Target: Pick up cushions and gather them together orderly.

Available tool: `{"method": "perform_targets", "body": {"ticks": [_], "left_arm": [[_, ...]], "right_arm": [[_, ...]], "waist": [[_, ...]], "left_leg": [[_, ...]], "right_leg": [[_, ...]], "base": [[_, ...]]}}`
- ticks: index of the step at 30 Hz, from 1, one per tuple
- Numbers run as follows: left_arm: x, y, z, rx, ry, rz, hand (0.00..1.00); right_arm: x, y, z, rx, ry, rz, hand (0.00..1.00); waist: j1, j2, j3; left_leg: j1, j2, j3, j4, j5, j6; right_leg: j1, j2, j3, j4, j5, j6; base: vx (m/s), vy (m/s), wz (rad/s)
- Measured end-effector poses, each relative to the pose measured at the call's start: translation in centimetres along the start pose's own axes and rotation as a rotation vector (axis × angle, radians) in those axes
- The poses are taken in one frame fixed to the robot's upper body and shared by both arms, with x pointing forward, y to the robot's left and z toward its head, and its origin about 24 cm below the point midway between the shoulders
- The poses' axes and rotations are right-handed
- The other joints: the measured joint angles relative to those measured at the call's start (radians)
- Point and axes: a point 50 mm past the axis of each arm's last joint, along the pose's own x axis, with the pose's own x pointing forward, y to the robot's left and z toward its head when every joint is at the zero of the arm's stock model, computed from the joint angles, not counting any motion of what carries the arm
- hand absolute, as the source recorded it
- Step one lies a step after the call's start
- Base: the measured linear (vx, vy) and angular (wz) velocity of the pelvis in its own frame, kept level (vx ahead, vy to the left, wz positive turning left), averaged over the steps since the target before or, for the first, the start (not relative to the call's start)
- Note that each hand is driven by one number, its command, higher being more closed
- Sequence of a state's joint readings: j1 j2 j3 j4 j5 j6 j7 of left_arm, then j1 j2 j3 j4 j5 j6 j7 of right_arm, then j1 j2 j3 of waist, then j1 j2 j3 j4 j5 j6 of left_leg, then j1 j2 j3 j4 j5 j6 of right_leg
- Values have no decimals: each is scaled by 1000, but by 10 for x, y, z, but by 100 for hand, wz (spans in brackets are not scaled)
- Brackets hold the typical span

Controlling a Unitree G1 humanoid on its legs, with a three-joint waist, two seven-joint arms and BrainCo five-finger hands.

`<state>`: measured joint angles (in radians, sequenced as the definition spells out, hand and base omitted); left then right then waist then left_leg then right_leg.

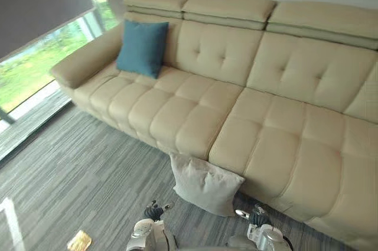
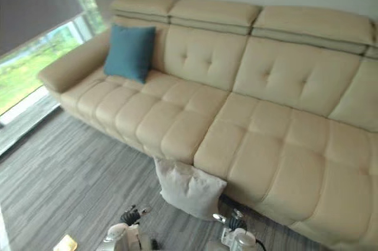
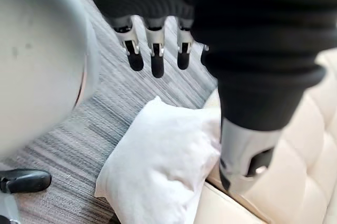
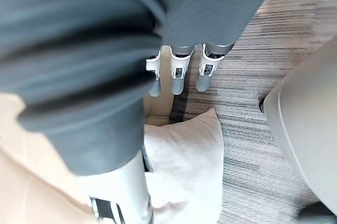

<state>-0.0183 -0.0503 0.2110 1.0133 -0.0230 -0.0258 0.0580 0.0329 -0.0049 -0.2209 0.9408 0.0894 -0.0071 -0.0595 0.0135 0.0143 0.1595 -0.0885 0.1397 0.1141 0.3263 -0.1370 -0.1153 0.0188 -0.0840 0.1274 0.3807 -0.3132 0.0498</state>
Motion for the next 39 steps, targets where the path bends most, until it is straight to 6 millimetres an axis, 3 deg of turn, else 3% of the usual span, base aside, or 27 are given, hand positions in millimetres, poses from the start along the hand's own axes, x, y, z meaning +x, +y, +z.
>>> {"method": "perform_targets", "body": {"ticks": [2, 4, 5, 9, 13, 15, 18, 22, 24, 29, 31, 32, 34, 35, 39], "left_arm": [[0, 4, -1, 7, 6, 9, 0], [1, 10, -1, 18, 9, 22, 0], [1, 10, -1, 18, 9, 22, 0], [1, 10, -4, 22, 23, 19, 0], [0, 9, -9, 30, 40, 17, 0], [0, 7, -11, 48, 52, 7, 0], [0, -4, -9, 37, 45, -16, 0], [1, -6, -2, 29, 16, -15, 0], [3, -8, 15, 12, -42, 0, 0], [6, -5, 47, -25, -138, 26, 0], [8, -3, 82, -46, -234, 38, 0], [8, -2, 88, -52, -253, 44, 0], [5, 9, 122, -79, -360, 86, 0], [5, 11, 127, -88, -374, 90, 0], [-4, 26, 184, -144, -529, 127, 0]], "right_arm": [[-1, 3, -5, -6, 14, 8, 0], [-3, 13, -14, -1, 44, 34, 0], [-3, 16, -14, 2, 46, 39, 0], [-3, 17, -11, -7, 35, 46, 0], [-2, 14, -8, -22, 26, 38, 0], [-1, 10, -6, -26, 23, 29, 0], [1, -1, 0, -21, 3, -8, 0], [2, -7, 4, -7, -11, -51, 0], [5, -2, 19, -13, -54, -45, 0], [9, 4, 56, -1, -169, -51, 0], [9, 0, 79, 18, -240, -69, 0], [10, -1, 83, 17, -251, -74, 0], [10, 2, 108, 48, -314, -80, 0], [10, 3, 112, 51, -324, -77, 0], [4, 14, 165, 102, -468, -49, 0]], "waist": [[-3, -29, -18], [13, -63, -39], [19, -65, -41], [21, -59, -41], [22, -33, -46], [20, -25, -56], [17, 20, -34], [21, 18, -10], [26, 8, 20], [29, -17, 87], [23, -27, 143], [23, -26, 148], [23, -23, 169], [23, -23, 171], [24, -22, 205]], "left_leg": [[11, -16, 36, -7, -14, 16], [39, -29, 126, -17, -47, 33], [59, -31, 153, -33, -50, 38], [138, -43, 241, -101, -51, 43], [207, -45, 311, -175, -41, 35], [190, -46, 304, -188, -27, 30], [172, -41, 278, -182, -3, 30], [72, -1, 225, -15, -3, 29], [-55, 36, 173, 136, -5, 30], [-194, 63, 144, 176, -55, 16], [-297, 59, 114, 247, -89, 8], [-321, 59, 109, 266, -94, 10], [-464, 71, 84, 382, -117, 8], [-484, 75, 82, 397, -121, 13], [-718, 85, 33, 529, -125, 17]], "right_leg": [[-2, -24, 12, -9, 8, 15], [-14, -52, 61, -36, 44, 49], [-21, -54, 76, -33, 60, 61], [-90, -67, 37, 77, 102, 74], [-153, -128, -258, 147, 107, 54], [-133, -122, -287, 91, 98, 32], [-100, -115, -328, 32, 98, 31], [-92, -110, -355, 46, 90, 17], [-163, -97, -357, 97, 80, 0], [-333, -74, -336, 191, 24, -35], [-449, -94, -334, 309, -16, -44], [-474, -98, -332, 332, -21, -45], [-610, -106, -318, 439, -43, -51], [-630, -106, -316, 452, -43, -50], [-844, -106, -311, 569, -52, -61]], "base": [[210, 255, -61], [191, 283, -96], [142, 261, -100], [72, 137, -67], [42, 18, -50], [66, -79, -5], [26, -94, 19], [-19, -126, 38], [-138, -104, 5], [-177, -72, -3], [-286, -68, 25], [-358, -52, 17], [-314, -35, 3], [-268, -17, -3], [-270, -34, 10]]}}
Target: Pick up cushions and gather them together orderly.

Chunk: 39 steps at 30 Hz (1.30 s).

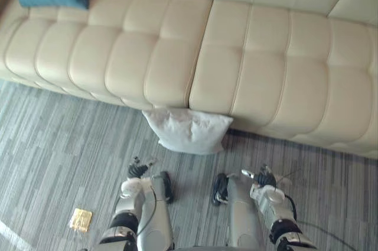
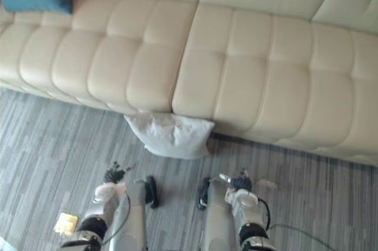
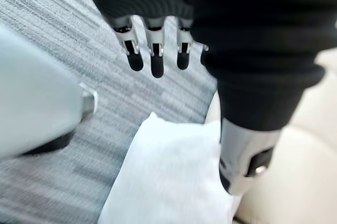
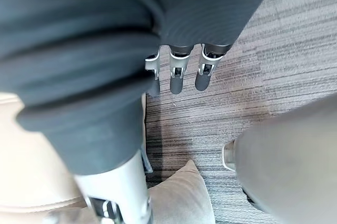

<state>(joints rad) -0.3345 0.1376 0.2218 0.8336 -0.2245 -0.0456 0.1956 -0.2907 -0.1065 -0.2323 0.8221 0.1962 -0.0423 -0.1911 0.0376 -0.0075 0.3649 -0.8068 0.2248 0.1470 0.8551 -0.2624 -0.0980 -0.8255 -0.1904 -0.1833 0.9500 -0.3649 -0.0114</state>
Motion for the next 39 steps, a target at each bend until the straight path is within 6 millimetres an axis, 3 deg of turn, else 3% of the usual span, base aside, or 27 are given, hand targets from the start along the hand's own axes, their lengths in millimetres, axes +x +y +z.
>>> {"method": "perform_targets", "body": {"ticks": [4, 5, 10, 12, 18, 20, 21, 22, 26, 34, 39], "left_arm": [[14, -10, 75, -50, -213, -29, 0], [14, -12, 83, -56, -234, -32, 0], [10, -36, 159, -54, -454, -102, 0], [3, -46, 191, -49, -551, -132, 0], [-17, -84, 238, -11, -694, -226, 0], [-23, -93, 246, -3, -723, -247, 0], [-26, -97, 251, -5, -738, -247, 0], [-28, -100, 254, -10, -746, -251, 100], [-33, -107, 261, -40, -762, -232, 100], [-46, -107, 274, -92, -826, -234, 100], [-54, -114, 264, -63, -857, -285, 100]], "right_arm": [[15, 16, 72, 55, -196, 38, 0], [15, 18, 79, 59, -217, 42, 0], [10, 35, 162, 44, -470, 100, 0], [1, 50, 197, 27, -583, 148, 0], [-22, 91, 239, -27, -731, 266, 0], [-29, 105, 244, -25, -753, 302, 0], [-33, 114, 245, -27, -758, 326, 100], [-36, 122, 245, -33, -761, 349, 100], [-46, 143, 245, -33, -776, 363, 100], [-46, 138, 244, -44, -787, 342, 100], [-46, 125, 221, -14, -773, 347, 100]], "waist": [[0, -7, 60], [0, -7, 69], [1, -9, 131], [1, -9, 149], [1, -11, 158], [1, -12, 158], [1, -12, 158], [1, -12, 158], [0, -12, 158], [-5, -12, 158], [-7, -14, 155]], "left_leg": [[-224, 6, -35, 102, 8, 9], [-239, 6, -37, 109, 11, 12], [-413, 17, -56, 198, 22, 27], [-485, 28, -60, 232, 21, 29], [-586, 30, -76, 273, 20, 29], [-603, 31, -76, 277, 20, 29], [-613, 31, -77, 277, 20, 29], [-620, 32, -79, 277, 20, 30], [-626, 31, -81, 271, 21, 29], [-626, 29, -85, 264, 32, 15], [-503, 28, -83, 182, 46, 12]], "right_leg": [[-209, 3, 10, 96, 7, 1], [-223, 3, 10, 103, 12, 3], [-392, 5, 23, 179, 27, -10], [-459, 12, 25, 201, 32, -13], [-554, 16, 29, 241, 35, -19], [-572, 17, 29, 247, 34, -17], [-581, 17, 28, 247, 32, -13], [-587, 18, 27, 247, 31, -12], [-593, 18, 23, 245, 31, -12], [-594, 22, 23, 241, 39, -24], [-468, 35, 11, 158, 53, -19]], "base": [[-193, -30, 10], [-162, -20, 5], [-66, 3, -3], [-25, 19, -9], [-6, 7, 1], [-19, 8, 0], [-33, 13, 1], [0, 0, 0], [-5, 4, 2], [0, 0, 0], [-7, 0, -1]]}}
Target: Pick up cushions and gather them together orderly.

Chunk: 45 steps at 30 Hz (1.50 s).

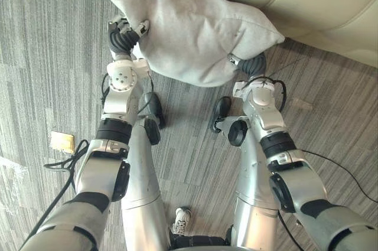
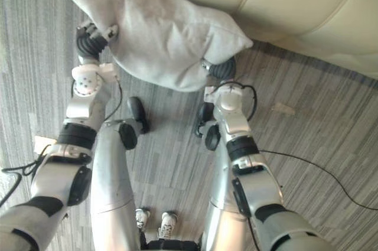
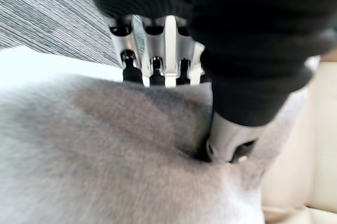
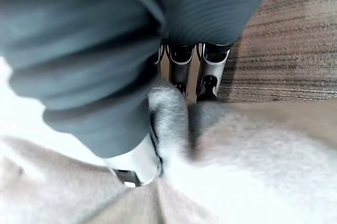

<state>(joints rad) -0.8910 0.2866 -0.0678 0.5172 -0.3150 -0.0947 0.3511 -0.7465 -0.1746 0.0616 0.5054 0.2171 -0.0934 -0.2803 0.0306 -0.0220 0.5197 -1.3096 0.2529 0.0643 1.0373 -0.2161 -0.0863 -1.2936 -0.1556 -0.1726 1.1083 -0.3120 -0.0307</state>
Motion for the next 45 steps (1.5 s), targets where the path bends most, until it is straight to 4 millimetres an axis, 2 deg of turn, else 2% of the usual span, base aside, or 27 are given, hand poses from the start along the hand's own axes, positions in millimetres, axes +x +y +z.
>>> {"method": "perform_targets", "body": {"ticks": [2, 6, 7, 8, 9, 13, 14, 16, 17, 21, 25, 27, 29, 30, 31, 33, 34, 35, 36, 37, 38, 40, 41, 42, 43, 44, 45], "left_arm": [[-11, -4, -3, -22, -21, -24, 100], [-44, -9, -26, -63, 12, -60, 100], [-64, -9, -45, -71, 72, -63, 100], [-75, -8, -55, -81, 105, -60, 100], [-90, -8, -63, -102, 138, -55, 100], [-141, -1, -89, -189, 267, -16, 100], [-146, 0, -90, -192, 271, -16, 100], [-170, 5, -95, -200, 309, -27, 100], [-173, 5, -95, -201, 315, -29, 100], [-200, 10, -97, -211, 360, -40, 100], [-216, 14, -95, -222, 380, -42, 100], [-221, 15, -95, -223, 391, -39, 100], [-229, 19, -98, -217, 418, -27, 100], [-234, 21, -100, -214, 436, -19, 100], [-241, 22, -103, -214, 460, -15, 100], [-247, 22, -105, -214, 482, -20, 100], [-249, 22, -105, -213, 490, -21, 100], [-249, 22, -105, -214, 493, -22, 100], [-250, 20, -106, -216, 499, -32, 100], [-252, 19, -107, -218, 508, -36, 100], [-253, 19, -107, -219, 512, -37, 100], [-256, 19, -108, -220, 523, -37, 100], [-260, 20, -109, -217, 537, -31, 100], [-261, 21, -109, -215, 542, -31, 100], [-263, 23, -111, -204, 551, -32, 100], [-266, 27, -113, -186, 567, -33, 100], [-266, 26, -113, -186, 567, -33, 100]], "right_arm": [[-10, -3, -3, 11, -8, -2, 100], [-41, -14, -18, 34, 4, -18, 100], [-57, -19, -31, 30, 35, -32, 100], [-66, -22, -38, 29, 56, -41, 100], [-76, -25, -41, 35, 65, -50, 100], [-113, -34, -44, 59, 61, -75, 100], [-117, -35, -44, 55, 56, -75, 100], [-140, -39, -44, 35, 57, -76, 100], [-143, -39, -44, 34, 58, -75, 100], [-167, -45, -46, 6, 82, -73, 100], [-184, -44, -46, 23, 110, -74, 100], [-188, -44, -47, 19, 121, -74, 100], [-193, -42, -50, 13, 138, -66, 100], [-195, -42, -51, -2, 143, -61, 100], [-197, -43, -52, -13, 151, -61, 100], [-200, -44, -52, -16, 156, -64, 100], [-200, -45, -48, -13, 142, -66, 100], [-199, -45, -45, -12, 131, -65, 100], [-198, -44, -41, -8, 112, -68, 100], [-196, -44, -37, -5, 93, -71, 100], [-196, -44, -36, -4, 87, -72, 100], [-191, -43, -37, -4, 78, -72, 100], [-188, -43, -40, -16, 83, -64, 100], [-188, -44, -42, -19, 92, -65, 100], [-189, -43, -46, -19, 113, -66, 100], [-194, -42, -54, -15, 157, -73, 100], [-196, -42, -56, -14, 166, -77, 100]], "waist": [[-1, -1, -1], [-1, -5, -5], [-1, -8, -75], [-1, -7, -129], [-1, -9, -155], [-1, -16, -174], [0, -20, -178], [1, -36, -230], [2, -37, -234], [4, -37, -311], [6, -33, -355], [6, -31, -362], [8, -30, -363], [14, -24, -365], [21, -5, -376], [26, 11, -391], [27, 3, -392], [28, 6, -394], [27, 13, -398], [29, 14, -404], [29, 14, -408], [32, 9, -416], [50, 18, -431], [55, 26, -440], [59, 14, -448], [55, -24, -475], [54, -37, -483]], "left_leg": [[80, -2, 14, -69, 16, 0], [306, -11, 40, -234, 51, -15], [340, -21, 44, -283, 56, -18], [337, -22, 46, -300, 58, -19], [387, -25, 53, -331, 70, -31], [684, -43, 91, -473, 72, -35], [710, -46, 94, -488, 73, -36], [839, -57, 117, -567, 75, -39], [860, -59, 120, -579, 76, -40], [992, -73, 150, -661, 77, -38], [1107, -77, 175, -714, 78, -37], [1137, -73, 174, -703, 78, -36], [1122, -60, 168, -584, 78, -36], [1089, -43, 151, -469, 78, -35], [1043, -19, 111, -330, 89, -20], [985, 2, 89, -213, 140, 1], [929, 10, 93, -149, 183, 6], [915, 12, 93, -147, 169, 9], [905, 1, 95, -192, 117, 18], [907, -22, 107, -321, 83, 4], [908, -36, 108, -396, 81, 3], [915, -78, 90, -651, 124, -36], [938, -86, 85, -797, 174, -29], [946, -87, 85, -804, 216, -13], [961, -99, 94, -797, 264, 8], [960, -126, 137, -756, 215, 33], [958, -135, 155, -736, 194, 37]], "right_leg": [[73, 4, -3, -63, 10, 5], [288, 17, -22, -205, 32, 2], [318, 16, -27, -244, 33, 1], [315, 16, -33, -262, 31, 4], [361, 16, -37, -288, 41, -5], [637, 16, -39, -399, 39, -1], [660, 16, -37, -410, 38, 1], [775, 17, -35, -477, 33, 11], [794, 17, -34, -487, 33, 15], [911, 18, -26, -558, 38, 33], [1011, 20, -14, -607, 38, 44], [1052, 22, -13, -618, 32, 51], [1095, 29, -9, -626, 13, 51], [1122, 33, -10, -622, -9, 44], [1145, 46, -13, -614, -25, 36], [1157, 52, -11, -600, -40, 25], [1166, 47, -3, -605, -42, 17], [1167, 46, -3, -612, -40, 13], [1173, 45, 3, -627, -35, 4], [1177, 43, 18, -649, -33, 2], [1181, 41, 20, -663, -33, 2], [1192, 36, 42, -699, -33, 9], [1194, 40, 77, -725, -39, 42], [1202, 41, 98, -731, -43, 51], [1214, 33, 128, -745, -48, 67], [1247, -2, 152, -798, -18, 97], [1253, -18, 165, -806, -1, 113]], "base": [[-30, -12, -4], [41, -30, 4], [115, -36, 10], [121, -16, 7], [213, -6, 5], [200, -12, -2], [160, 5, -7], [155, 12, -7], [155, 31, -7], [104, 33, -11], [85, 37, -12], [32, 0, 2], [-9, -17, -2], [-23, -14, -14], [-9, -1, -15], [50, 24, -5], [96, 22, 4], [134, 31, 8], [157, 59, 5], [142, 73, 4], [162, 111, -4], [278, 229, -37], [267, 243, -79], [355, 312, -94], [364, 254, -60], [480, 297, -55], [504, 275, -49]]}}
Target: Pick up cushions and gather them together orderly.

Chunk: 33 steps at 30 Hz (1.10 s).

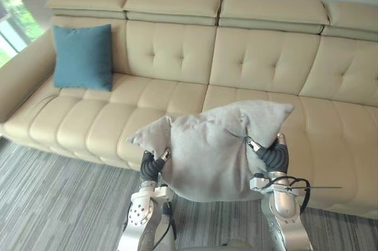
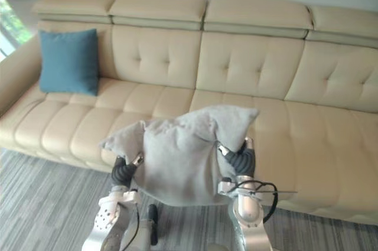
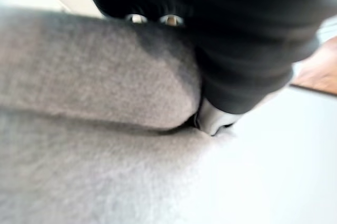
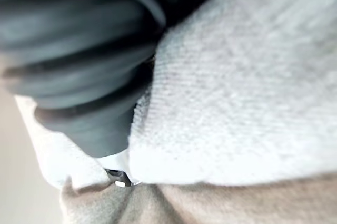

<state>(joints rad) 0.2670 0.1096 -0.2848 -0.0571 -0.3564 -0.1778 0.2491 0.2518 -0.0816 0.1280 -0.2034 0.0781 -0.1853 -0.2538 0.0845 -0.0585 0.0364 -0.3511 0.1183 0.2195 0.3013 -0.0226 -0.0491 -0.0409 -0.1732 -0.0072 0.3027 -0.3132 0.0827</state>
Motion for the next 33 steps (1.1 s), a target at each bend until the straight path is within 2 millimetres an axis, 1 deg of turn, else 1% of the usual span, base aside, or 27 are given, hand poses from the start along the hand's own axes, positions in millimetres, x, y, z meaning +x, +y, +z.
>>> {"method": "perform_targets", "body": {"ticks": [1, 2, 3, 4, 5, 6, 7, 8, 9, 10, 11, 12, 13, 14, 15, 16, 17, 19, 20, 21, 25, 28, 33], "left_arm": [[0, 0, 0, -1, -2, -1, 100], [2, -1, 1, -1, -6, -5, 100], [4, -2, 2, 3, -7, -10, 100], [6, -1, -1, 14, 2, -9, 100], [7, 1, -3, 24, 13, -8, 100], [6, 4, -5, 41, 30, -5, 100], [6, 5, -5, 46, 32, -5, 100], [7, 5, -4, 52, 26, -8, 100], [8, 5, -3, 51, 20, -11, 100], [9, 4, 0, 50, 6, -15, 100], [10, 3, 1, 51, 2, -17, 100], [10, 4, 0, 54, 4, -17, 100], [11, 3, -2, 53, 11, -20, 100], [11, 2, -5, 44, 26, -15, 100], [10, -1, -9, 34, 44, -17, 100], [9, -4, -11, 28, 50, -26, 100], [9, -10, -12, 22, 50, -42, 100], [9, -12, -12, 12, 50, -47, 100], [8, -16, -13, -2, 50, -59, 100], [2, -10, -16, 21, 71, -39, 100], [2, -10, -16, 21, 70, -39, 100], [2, -10, -14, 20, 66, -38, 100], [5, -9, -3, 4, 18, -31, 100]], "right_arm": [[-1, 0, -1, 1, 6, 0, 100], [-1, 0, -1, 2, 5, -1, 100], [0, -1, -2, -1, 6, 0, 100], [3, -1, -8, -7, 25, 5, 100], [4, 0, -13, -11, 46, 5, 100], [3, 0, -21, -16, 80, 5, 100], [3, 0, -23, -17, 90, 5, 100], [2, 0, -25, -18, 98, 5, 100], [3, 0, -25, -18, 97, 6, 100], [4, 1, -24, -16, 90, 6, 100], [6, 1, -23, -16, 85, 6, 100], [6, 0, -23, -16, 83, 4, 100], [8, -1, -22, -17, 78, 2, 100], [10, -4, -23, -32, 80, 0, 100], [10, -9, -25, -47, 88, -12, 100], [9, -13, -26, -52, 93, -25, 100], [7, -18, -27, -58, 102, -45, 100], [6, -21, -26, -61, 101, -55, 100], [4, -24, -24, -60, 92, -65, 100], [-9, -23, -34, -52, 160, -37, 100], [-9, -23, -34, -52, 160, -37, 100], [-9, -23, -34, -52, 160, -36, 100], [-8, -22, -34, -48, 164, -24, 100]], "waist": [[0, -8, -6], [-7, -8, -6], [-19, -8, -6], [-29, -8, -6], [-30, -6, -3], [-30, 0, 3], [-30, 4, 5], [-30, 13, 7], [-31, 20, 4], [-36, 22, 2], [-39, 18, 0], [-41, 4, -7], [-42, -8, -9], [-33, 19, -11], [-31, 43, -11], [-31, 56, -14], [-33, 63, -17], [-34, 64, -17], [-34, 65, -19], [-25, 64, -26], [-25, 60, -17], [-26, 60, -16], [-30, 56, -14]], "left_leg": [[6, -12, 29, 35, -38, 16], [14, -22, 42, 44, -59, 26], [34, -38, 56, 46, -72, 42], [78, -49, 79, 26, -83, 60], [119, -51, 88, 6, -88, 67], [200, -51, 100, -43, -90, 68], [235, -50, 101, -64, -91, 67], [282, -43, 102, -95, -91, 67], [299, -37, 103, -109, -97, 58], [312, -31, 102, -118, -105, 45], [318, -29, 101, -121, -114, 31], [317, -33, 97, -115, -120, 21], [318, -50, 68, -107, -138, -8], [316, -29, 55, -110, -145, -20], [317, -9, 28, -114, -145, -19], [322, 2, 10, -120, -144, -19], [343, 19, -1, -142, -136, -24], [353, 22, -12, -153, -131, -26], [354, 21, -32, -161, -126, -34], [369, -24, -87, -233, -72, -20], [369, -23, -87, -233, -72, -20], [357, -21, -84, -233, -77, -26], [352, -10, -68, -248, -80, -32]], "right_leg": [[-12, -22, 30, 28, 22, 27], [-34, -37, 41, 81, 35, 51], [-83, -57, 48, 192, 61, 94], [-147, -74, 53, 337, 127, 130], [-177, -79, 52, 422, 182, 134], [-213, -81, 38, 551, 178, 117], [-228, -76, 24, 592, 158, 104], [-252, -67, -14, 618, 119, 81], [-268, -60, -43, 592, 101, 72], [-286, -49, -71, 519, 86, 51], [-295, -35, -81, 413, 83, 34], [-286, -8, -70, 251, 125, 8], [-251, 16, -36, 106, 180, -20], [-232, 41, -38, 75, 190, -27], [-198, 61, -56, 17, 207, -34], [-181, 72, -71, -3, 211, -40], [-154, 89, -86, -23, 212, -42], [-139, 93, -94, -34, 212, -43], [-122, 93, -109, -52, 213, -44], [29, 82, -139, -377, 395, -30], [29, 82, -139, -376, 395, -30], [23, 83, -139, -376, 394, -30], [9, 87, -143, -376, 391, -30]], "base": [[420, 232, -39], [534, 352, -30], [394, 273, -21], [438, 282, -26], [320, 158, -40], [302, 124, -38], [247, 58, -34], [169, 9, -17], [185, -37, -7], [166, -101, 4], [195, -182, 9], [201, -242, 9], [171, -207, -4], [154, -149, -8], [105, -79, -8], [139, -121, 11], [126, -127, 13], [83, -79, 20], [30, -17, 23], [30, -17, 19], [0, 0, 0], [0, 0, 0], [7, -3, -2]]}}
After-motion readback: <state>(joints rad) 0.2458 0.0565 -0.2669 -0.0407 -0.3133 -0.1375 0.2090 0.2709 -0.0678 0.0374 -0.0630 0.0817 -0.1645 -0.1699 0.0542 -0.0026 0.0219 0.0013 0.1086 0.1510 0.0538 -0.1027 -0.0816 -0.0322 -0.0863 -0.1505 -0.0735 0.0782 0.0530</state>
